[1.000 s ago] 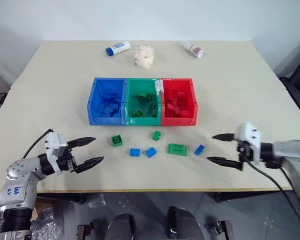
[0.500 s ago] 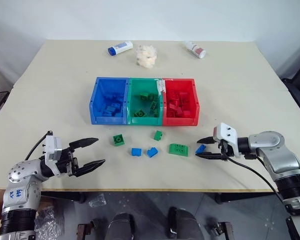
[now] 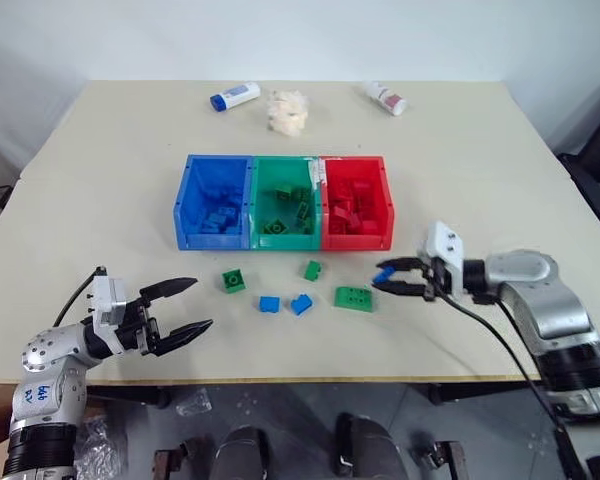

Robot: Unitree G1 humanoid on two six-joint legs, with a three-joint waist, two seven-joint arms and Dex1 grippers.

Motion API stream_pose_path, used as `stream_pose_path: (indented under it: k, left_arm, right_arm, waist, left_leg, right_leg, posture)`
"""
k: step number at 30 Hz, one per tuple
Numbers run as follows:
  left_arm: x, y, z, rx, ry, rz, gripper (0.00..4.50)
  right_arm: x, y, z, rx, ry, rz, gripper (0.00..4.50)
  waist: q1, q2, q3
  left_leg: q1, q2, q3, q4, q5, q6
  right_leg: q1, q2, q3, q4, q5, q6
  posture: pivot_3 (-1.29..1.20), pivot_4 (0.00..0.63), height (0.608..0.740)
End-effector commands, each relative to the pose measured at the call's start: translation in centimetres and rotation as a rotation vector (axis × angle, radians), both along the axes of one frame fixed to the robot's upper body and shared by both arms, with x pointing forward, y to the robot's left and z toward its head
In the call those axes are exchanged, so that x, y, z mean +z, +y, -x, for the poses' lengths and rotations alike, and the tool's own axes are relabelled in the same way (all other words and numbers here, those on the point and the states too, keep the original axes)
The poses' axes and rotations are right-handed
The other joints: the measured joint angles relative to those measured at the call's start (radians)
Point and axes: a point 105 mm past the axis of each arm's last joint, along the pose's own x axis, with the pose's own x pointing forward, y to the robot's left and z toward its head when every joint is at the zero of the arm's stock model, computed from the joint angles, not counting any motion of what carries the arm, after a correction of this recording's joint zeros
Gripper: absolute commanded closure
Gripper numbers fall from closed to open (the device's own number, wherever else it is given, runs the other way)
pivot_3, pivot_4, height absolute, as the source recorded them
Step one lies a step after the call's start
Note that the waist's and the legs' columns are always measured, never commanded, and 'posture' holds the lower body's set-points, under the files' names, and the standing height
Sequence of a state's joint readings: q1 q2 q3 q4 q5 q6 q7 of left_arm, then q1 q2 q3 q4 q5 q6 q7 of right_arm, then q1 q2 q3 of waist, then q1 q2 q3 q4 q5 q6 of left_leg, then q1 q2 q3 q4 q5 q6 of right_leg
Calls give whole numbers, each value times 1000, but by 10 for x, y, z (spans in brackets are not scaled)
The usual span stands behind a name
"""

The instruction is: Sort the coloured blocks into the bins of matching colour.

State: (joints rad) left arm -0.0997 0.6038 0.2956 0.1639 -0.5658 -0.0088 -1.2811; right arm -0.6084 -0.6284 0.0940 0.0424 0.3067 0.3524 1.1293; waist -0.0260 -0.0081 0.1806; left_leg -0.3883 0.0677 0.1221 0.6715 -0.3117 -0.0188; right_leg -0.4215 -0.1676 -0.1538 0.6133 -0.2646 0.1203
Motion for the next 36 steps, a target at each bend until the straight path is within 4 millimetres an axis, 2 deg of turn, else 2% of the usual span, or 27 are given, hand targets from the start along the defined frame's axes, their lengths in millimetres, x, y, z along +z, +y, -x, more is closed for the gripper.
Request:
stream_pose_path:
  k: [1, 8, 14, 16, 17, 18, 24, 29, 34, 36]
  left_arm:
    - [7, 0, 2, -11, -47, -11, 0]
    - [8, -9, -4, -29, -72, -8, 0]
    - [11, -14, -7, -22, -94, -2, 0]
    - [11, -15, -6, -15, -99, -1, 0]
    - [11, -15, -6, -12, -102, 0, 0]
    - [12, -15, -6, -10, -104, 1, 0]
    - [10, -11, -5, 11, -97, -2, 0]
    - [9, -11, -7, 10, -94, 2, 0]
    - [9, -14, -10, -14, -92, 4, 0]
    - [7, -15, -10, -34, -84, -5, 0]
  right_arm:
    - [20, 27, -7, 15, -60, -57, 2981]
    - [47, 135, -34, 79, -151, -216, 2981]
    - [71, 207, -40, 110, -198, -305, 2981]
    - [73, 220, -47, 51, -195, -330, 2981]
    - [73, 223, -48, 36, -193, -348, 2275]
    - [73, 225, -49, 28, -191, -361, 2080]
    - [64, 199, -49, 70, -195, -383, 119]
    - [48, 155, -48, 84, -210, -321, 26]
    - [38, 112, -17, 209, -194, -258, 26]
    - [24, 78, 7, 276, -140, -200, 26]
  waist:
    - [-2, 0, 0]
    - [-12, 0, 0]
    - [-23, 0, 0]
    - [-31, 0, 0]
    - [-32, 0, 0]
    - [-31, -1, 0]
    - [-34, -2, -1]
    - [-29, -2, -1]
    - [-28, -2, -1]
    - [-27, -2, -1]
  left_leg:
    - [0, 0, 0, -1, 0, 0]
    - [-2, 0, 3, -1, 0, -1]
    - [-2, 0, 3, -2, 1, -1]
    - [-2, 0, 3, -2, 1, -1]
    - [-2, 0, 3, -3, 1, -1]
    - [-2, 0, 3, -4, 1, -2]
    - [-2, 0, 3, -5, 1, -2]
    - [-2, 0, 3, -4, 1, -2]
    - [-2, 0, 3, -4, 1, -2]
    - [-2, 0, 3, -4, 1, -2]
  right_leg:
    - [0, 0, 0, 0, 0, 0]
    - [-5, 0, 2, 3, 0, 0]
    - [-5, 0, 2, 3, 0, 0]
    - [-5, 0, 2, 3, 0, 0]
    - [-5, 0, 2, 3, 0, -1]
    - [-5, 0, 2, 3, -1, -1]
    - [-5, 0, 2, 2, -1, -1]
    - [-5, 0, 2, 2, -1, -1]
    - [-6, 0, 2, 3, -1, -1]
    - [-5, 0, 2, 2, -1, -1]
  posture:
    - [0, 150, 740]
    - [0, 150, 740]
    - [0, 150, 740]
    - [0, 150, 740]
    - [0, 150, 740]
    - [0, 150, 740]
    - [0, 150, 740]
    - [0, 150, 740]
    - [0, 150, 740]
    - [0, 150, 740]
